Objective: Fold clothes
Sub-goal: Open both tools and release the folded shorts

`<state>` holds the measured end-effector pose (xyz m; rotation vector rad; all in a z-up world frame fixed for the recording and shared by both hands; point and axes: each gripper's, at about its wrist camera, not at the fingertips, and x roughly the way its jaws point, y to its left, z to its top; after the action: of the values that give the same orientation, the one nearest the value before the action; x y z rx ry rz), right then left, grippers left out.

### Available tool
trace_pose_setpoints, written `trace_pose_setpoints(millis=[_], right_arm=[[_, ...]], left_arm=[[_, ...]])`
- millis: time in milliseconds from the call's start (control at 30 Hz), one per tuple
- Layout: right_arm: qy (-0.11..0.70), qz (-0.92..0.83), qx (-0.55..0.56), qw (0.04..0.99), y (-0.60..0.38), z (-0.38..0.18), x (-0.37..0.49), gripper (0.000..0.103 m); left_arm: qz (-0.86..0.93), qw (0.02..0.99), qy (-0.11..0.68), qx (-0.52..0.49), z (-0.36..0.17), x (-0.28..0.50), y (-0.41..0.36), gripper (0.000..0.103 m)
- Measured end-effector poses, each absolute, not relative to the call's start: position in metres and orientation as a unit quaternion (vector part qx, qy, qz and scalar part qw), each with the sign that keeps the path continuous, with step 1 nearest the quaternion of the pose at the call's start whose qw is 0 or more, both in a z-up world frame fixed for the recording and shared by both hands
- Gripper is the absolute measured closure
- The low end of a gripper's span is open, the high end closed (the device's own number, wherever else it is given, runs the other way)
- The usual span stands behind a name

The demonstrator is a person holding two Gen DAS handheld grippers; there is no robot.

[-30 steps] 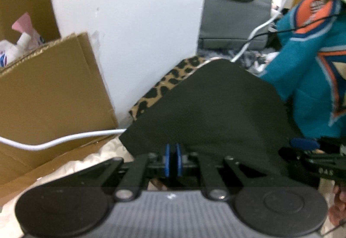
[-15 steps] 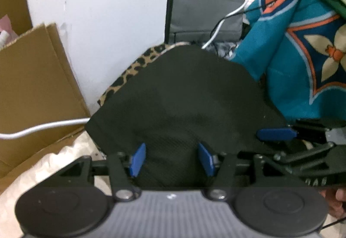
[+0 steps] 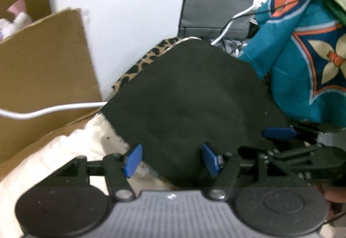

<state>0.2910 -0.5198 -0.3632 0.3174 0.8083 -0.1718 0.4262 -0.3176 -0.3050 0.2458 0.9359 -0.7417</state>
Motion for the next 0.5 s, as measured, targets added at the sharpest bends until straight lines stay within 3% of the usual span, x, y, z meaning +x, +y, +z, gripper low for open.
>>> trace_pose_setpoints(millis=[133, 200, 233, 400, 500], right_arm=[[0.392, -0.09, 0.148, 0.904, -0.516, -0.346, 0.299, 0.023], [0.394, -0.087, 0.145, 0.903, -0.511, -0.337, 0.3, 0.023], [0.395, -0.086, 0.143, 0.903, -0.508, -0.332, 0.301, 0.023], [0.407, -0.091, 0.128, 0.9, -0.499, -0.298, 0.308, 0.02], [0.416, -0.094, 0.137, 0.894, -0.496, -0.27, 0.303, 0.011]], left_arm=[[-0.313, 0.827, 0.455, 0.106, -0.281, 0.421, -0.298, 0.037], [-0.301, 0.826, 0.465, 0.108, -0.265, 0.418, -0.287, 0.018], [-0.295, 0.825, 0.47, 0.109, -0.258, 0.417, -0.281, 0.016], [-0.233, 0.828, 0.497, 0.117, -0.213, 0.409, -0.259, 0.017], [-0.217, 0.83, 0.502, 0.11, -0.183, 0.398, -0.248, 0.012]])
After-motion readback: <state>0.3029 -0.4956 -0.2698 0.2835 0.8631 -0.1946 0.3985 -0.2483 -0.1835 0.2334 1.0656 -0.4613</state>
